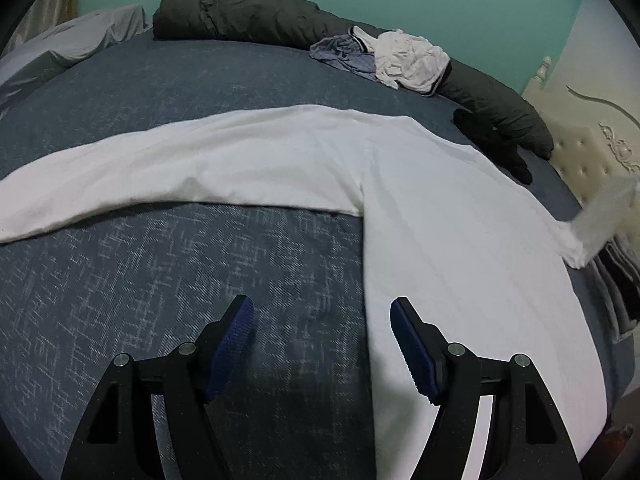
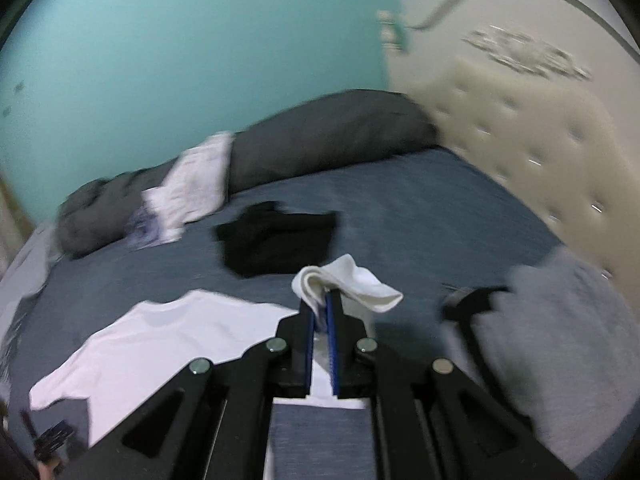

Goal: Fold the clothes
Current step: 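Grasp the white sleeve cuff with the right gripper and lift it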

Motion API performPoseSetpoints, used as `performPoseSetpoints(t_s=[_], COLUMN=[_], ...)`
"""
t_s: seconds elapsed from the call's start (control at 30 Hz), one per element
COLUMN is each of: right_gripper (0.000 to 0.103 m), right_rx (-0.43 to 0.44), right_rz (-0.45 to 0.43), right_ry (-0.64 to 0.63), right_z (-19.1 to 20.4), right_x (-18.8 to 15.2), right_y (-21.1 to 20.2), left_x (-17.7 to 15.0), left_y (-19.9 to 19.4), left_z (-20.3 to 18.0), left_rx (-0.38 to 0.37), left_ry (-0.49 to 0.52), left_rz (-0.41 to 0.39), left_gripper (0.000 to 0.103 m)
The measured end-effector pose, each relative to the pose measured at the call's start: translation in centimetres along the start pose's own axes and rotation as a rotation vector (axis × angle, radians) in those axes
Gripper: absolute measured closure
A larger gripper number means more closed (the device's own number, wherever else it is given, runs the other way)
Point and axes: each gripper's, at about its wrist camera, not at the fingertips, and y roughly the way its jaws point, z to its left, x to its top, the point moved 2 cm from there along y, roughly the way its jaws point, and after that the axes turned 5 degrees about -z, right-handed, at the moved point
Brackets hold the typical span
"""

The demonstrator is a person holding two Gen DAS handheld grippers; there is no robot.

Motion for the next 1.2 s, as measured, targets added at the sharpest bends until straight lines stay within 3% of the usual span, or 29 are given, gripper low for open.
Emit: performPoseSetpoints(t_s=[0.17,0.33,0.47,0.6,0.83,1.2], right_gripper=[0.098,0.098,0.098,0.098,0.098,0.094], right_rx=[0.161,0.338,0.429,0.472,0.497,0.478], right_rz=[0.002,0.066,0.156,0.249,0.363,0.508], right_ry=[-0.078,-0.152,-0.222,-0.243,-0.242,-0.217], right_z=[10.1,20.9,28.4,33.4,37.0,36.1], right_x=[-0.7,-4.9,-10.5,-16.7,-24.0,-31.1], right_y=[-0.2,0.0,0.8,1.9,3.9,6.1], left_x=[-0.6,-1.2,-1.3,-1.3,-1.2,-1.2], left_y=[-0.8,-1.3,-1.9,-2.3,-2.5,-2.4], left_z=[-1.1,-0.8,0.2,0.9,1.2,-0.9], left_rx=[-0.035,-0.053,-0.068,-0.092,-0.102,-0.150], left_ry=[0.016,0.031,0.004,-0.017,-0.024,0.015], left_rz=[-0.006,0.005,0.005,0.007,0.006,0.014], left_gripper=[0.028,0.028,0.028,0.027,0.027,0.027])
